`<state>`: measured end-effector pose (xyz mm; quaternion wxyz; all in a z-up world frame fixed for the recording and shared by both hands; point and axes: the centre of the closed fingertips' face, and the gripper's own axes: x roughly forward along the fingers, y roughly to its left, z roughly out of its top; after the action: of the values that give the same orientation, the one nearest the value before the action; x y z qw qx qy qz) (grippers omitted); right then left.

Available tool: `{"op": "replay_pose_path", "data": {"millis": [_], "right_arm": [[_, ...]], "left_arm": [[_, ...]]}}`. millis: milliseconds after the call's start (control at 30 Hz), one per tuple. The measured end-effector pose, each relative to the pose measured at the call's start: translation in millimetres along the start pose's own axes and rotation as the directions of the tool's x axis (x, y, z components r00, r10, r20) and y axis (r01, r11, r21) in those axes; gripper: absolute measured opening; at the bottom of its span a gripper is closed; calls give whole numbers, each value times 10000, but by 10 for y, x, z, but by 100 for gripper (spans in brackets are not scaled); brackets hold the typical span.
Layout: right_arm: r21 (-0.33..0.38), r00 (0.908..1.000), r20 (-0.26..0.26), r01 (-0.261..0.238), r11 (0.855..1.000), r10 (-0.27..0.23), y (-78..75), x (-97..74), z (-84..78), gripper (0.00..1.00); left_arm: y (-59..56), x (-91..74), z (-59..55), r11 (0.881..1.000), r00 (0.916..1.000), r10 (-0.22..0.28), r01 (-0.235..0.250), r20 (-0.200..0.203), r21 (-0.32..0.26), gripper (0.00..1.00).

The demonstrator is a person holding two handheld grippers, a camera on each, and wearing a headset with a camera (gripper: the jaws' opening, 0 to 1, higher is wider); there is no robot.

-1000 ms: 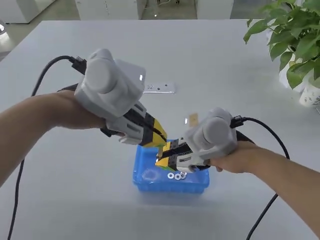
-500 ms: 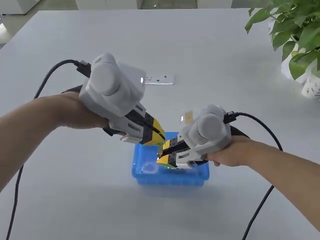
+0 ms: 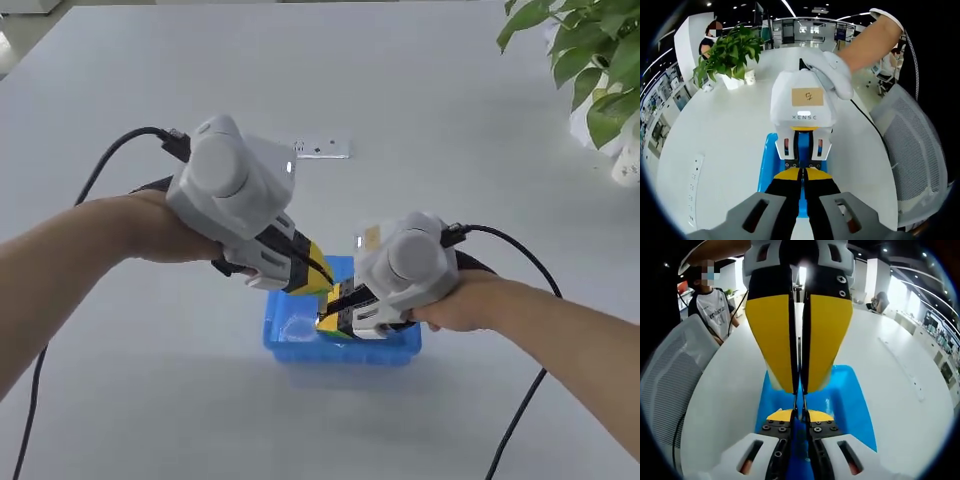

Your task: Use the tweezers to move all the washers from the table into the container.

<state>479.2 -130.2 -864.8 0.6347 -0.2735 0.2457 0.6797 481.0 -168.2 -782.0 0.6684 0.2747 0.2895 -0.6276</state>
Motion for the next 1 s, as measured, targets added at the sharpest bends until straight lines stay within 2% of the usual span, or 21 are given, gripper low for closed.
{"op": "replay_pose_path", "data": {"millis": [400,1000], "right_arm": [[-73,9997,-206,-118,9999,117,15,33,-65,11],[-70,9998,-194,-108,9999,106,18,12,-72,11]], "left_arm": [[-9,40,-55,9999,9999,-114,114,-114,-20,5],[-12,41,-41,9998,9998,-173,173,-77,-4,5]]}}
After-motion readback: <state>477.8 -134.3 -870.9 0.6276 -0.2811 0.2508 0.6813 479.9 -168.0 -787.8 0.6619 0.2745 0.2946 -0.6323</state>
